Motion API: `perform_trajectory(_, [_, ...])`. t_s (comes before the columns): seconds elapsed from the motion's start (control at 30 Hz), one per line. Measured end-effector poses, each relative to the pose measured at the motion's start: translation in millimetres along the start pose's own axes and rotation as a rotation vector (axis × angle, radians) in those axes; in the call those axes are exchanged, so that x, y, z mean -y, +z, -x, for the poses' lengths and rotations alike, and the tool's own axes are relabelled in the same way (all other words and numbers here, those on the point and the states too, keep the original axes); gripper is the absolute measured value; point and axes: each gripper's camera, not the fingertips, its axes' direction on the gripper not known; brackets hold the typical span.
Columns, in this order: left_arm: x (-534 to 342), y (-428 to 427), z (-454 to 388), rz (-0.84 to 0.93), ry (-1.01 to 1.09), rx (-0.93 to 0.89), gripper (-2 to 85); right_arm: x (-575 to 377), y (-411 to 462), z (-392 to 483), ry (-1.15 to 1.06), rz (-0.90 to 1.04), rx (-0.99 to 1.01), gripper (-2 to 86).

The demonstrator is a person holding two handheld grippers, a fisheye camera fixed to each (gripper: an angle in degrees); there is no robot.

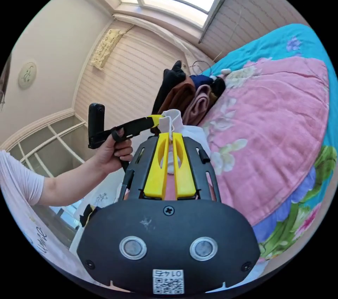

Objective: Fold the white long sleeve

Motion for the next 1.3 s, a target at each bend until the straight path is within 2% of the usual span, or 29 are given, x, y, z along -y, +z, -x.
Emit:
perform_trajectory(0.1, [-81,-88,15,-0.064,-0.110,0.150,-1.0,-8,44,59,-0.198,0.144,0.212,0.7])
perform_trajectory(0.17, [-159,-149,25,-0.118,-0.278,0.204,-1.0,-26,86,109,-0.349,0.330,0.384,0.7])
perform_trajectory(0.27, [-257,-197,22,-0.144,-0.445,0.259,-1.0,-64,137,160,-0.421,0.538,0.575,0.7])
perform_trajectory(0.37, [-336,-225,12,-0.148,-0.579,0.304,-1.0,-109,178,207,-0.517,0.755,0.645,0.6])
perform_trajectory(0.47, [-400,-242,3,-0.170,-0.687,0.292,-1.0,-149,204,243,-0.601,0.899,0.651,0.6])
perform_trajectory(0.57, [-446,-256,-5,-0.161,-0.720,0.276,-1.0,-174,226,269,-0.582,0.985,0.671,0.6])
perform_trajectory(0.87, [-534,-311,-25,-0.228,-0.722,0.299,-1.0,-231,258,354,-0.611,1.141,0.698,0.6])
perform_trajectory(1.0, [-567,-313,-17,-0.229,-0.758,0.251,-1.0,-257,271,377,-0.645,1.228,0.672,0.8])
perform_trajectory(1.23, [-614,-306,19,-0.106,-0.897,0.130,1.1,-306,310,392,-0.801,1.493,0.423,4.2])
perform_trajectory(1.3, [-619,-318,29,-0.087,-0.879,0.135,3.0,-306,316,393,-0.821,1.556,0.399,5.7])
